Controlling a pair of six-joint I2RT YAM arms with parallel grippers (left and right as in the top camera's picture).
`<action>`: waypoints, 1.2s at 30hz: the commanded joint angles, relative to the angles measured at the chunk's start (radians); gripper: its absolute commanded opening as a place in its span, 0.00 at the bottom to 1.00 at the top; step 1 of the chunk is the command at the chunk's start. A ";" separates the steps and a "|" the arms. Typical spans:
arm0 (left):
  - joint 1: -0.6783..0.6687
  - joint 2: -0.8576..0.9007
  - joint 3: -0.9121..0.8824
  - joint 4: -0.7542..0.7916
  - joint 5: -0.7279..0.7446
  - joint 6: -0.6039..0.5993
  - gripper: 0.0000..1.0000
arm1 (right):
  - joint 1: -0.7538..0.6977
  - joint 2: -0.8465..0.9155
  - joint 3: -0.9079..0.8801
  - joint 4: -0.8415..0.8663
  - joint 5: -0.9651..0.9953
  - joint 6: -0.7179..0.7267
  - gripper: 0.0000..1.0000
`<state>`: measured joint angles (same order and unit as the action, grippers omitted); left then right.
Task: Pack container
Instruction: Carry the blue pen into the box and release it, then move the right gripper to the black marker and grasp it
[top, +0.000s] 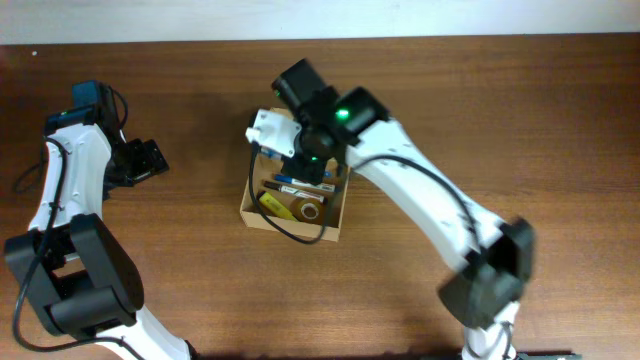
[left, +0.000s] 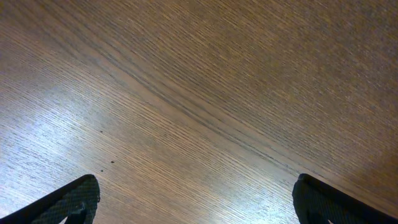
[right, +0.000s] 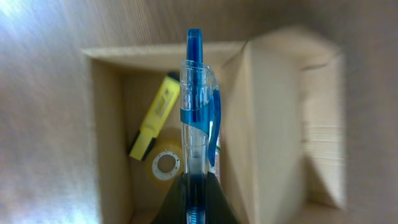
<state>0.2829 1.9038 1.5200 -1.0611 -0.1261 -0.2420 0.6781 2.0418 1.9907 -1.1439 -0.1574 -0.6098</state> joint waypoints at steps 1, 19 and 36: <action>0.002 -0.002 -0.003 -0.001 0.007 0.012 1.00 | 0.002 0.098 -0.007 -0.001 0.011 -0.037 0.04; 0.002 -0.002 -0.003 -0.001 0.007 0.012 1.00 | 0.002 0.246 -0.003 -0.026 -0.029 0.075 0.42; 0.002 -0.002 -0.003 -0.001 0.007 0.012 1.00 | -0.074 -0.247 0.274 -0.208 0.354 0.452 0.50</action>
<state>0.2829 1.9038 1.5200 -1.0611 -0.1261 -0.2420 0.6559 1.9888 2.2219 -1.3399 0.1047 -0.2615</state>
